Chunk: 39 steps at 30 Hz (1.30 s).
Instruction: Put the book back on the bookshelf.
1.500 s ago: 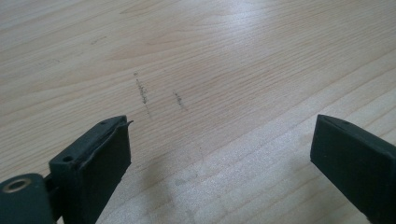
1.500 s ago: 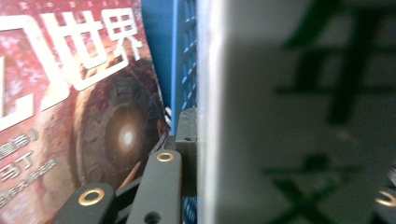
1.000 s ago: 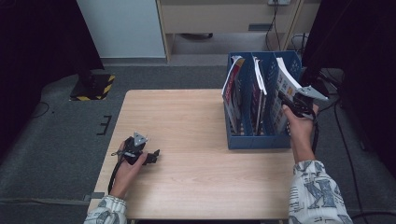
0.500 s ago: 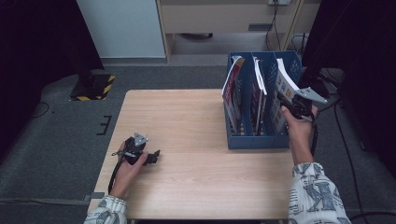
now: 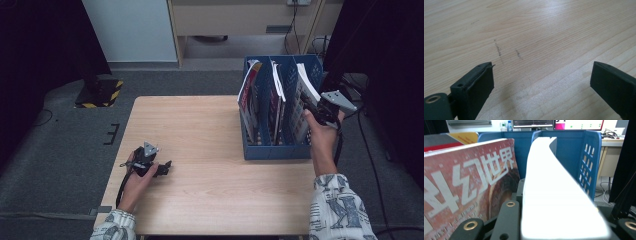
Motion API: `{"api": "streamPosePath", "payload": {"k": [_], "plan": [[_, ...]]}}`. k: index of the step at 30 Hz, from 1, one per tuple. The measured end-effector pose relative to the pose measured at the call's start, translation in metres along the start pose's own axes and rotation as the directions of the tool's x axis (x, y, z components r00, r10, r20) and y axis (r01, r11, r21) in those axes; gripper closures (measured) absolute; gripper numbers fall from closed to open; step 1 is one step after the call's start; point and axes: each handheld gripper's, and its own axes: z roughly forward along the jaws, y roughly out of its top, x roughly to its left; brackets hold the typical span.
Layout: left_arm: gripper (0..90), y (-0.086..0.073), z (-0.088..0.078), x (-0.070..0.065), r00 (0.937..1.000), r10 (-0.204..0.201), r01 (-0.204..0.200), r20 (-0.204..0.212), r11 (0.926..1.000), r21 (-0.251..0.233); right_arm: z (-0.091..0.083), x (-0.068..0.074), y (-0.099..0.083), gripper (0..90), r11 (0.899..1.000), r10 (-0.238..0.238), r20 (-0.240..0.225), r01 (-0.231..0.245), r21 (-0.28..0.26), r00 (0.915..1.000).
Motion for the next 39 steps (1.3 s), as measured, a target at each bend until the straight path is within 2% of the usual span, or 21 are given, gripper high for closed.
{"api": "streamPosePath", "payload": {"k": [8, 15, 20, 26, 35, 39], "plan": [[4.8, 0.0, 0.0, 0.0, 1.0, 0.0, 0.0, 0.001, 1.0, 0.0, 0.001, 0.001, 0.002, 72.3, 1.0, -0.003, -0.004, 0.003, -0.005, 1.0], [4.8, 0.0, 0.001, 0.0, 1.0, 0.001, -0.001, 0.003, 1.0, 0.004, 0.001, 0.0, 0.002, 73.1, 1.0, -0.028, -0.002, 0.028, -0.004, 0.9996], [4.8, 0.0, 0.001, -0.001, 1.0, 0.002, -0.002, 0.008, 1.0, 0.004, 0.002, -0.001, 0.004, 73.3, 1.0, -0.026, -0.003, 0.026, 0.003, 0.9997], [4.8, 0.0, 0.0, 0.0, 0.9999, -0.004, 0.004, 0.01, 1.0, -0.002, 0.004, -0.006, 0.005, 73.5, 1.0, -0.005, 0.02, 0.005, -0.008, 0.9998], [5.3, 0.001, -0.006, 0.008, 0.9982, -0.058, 0.058, 0.015, 0.9973, -0.045, 0.006, -0.016, 0.009, 73.6, 1.0, -0.014, 0.04, 0.014, -0.015, 0.9991], [5.4, 0.001, -0.006, 0.008, 0.9983, -0.056, 0.057, 0.014, 0.9973, -0.045, 0.009, -0.017, 0.012, 73.6, 0.999, -0.016, 0.04, 0.018, -0.027, 0.9991]]}}
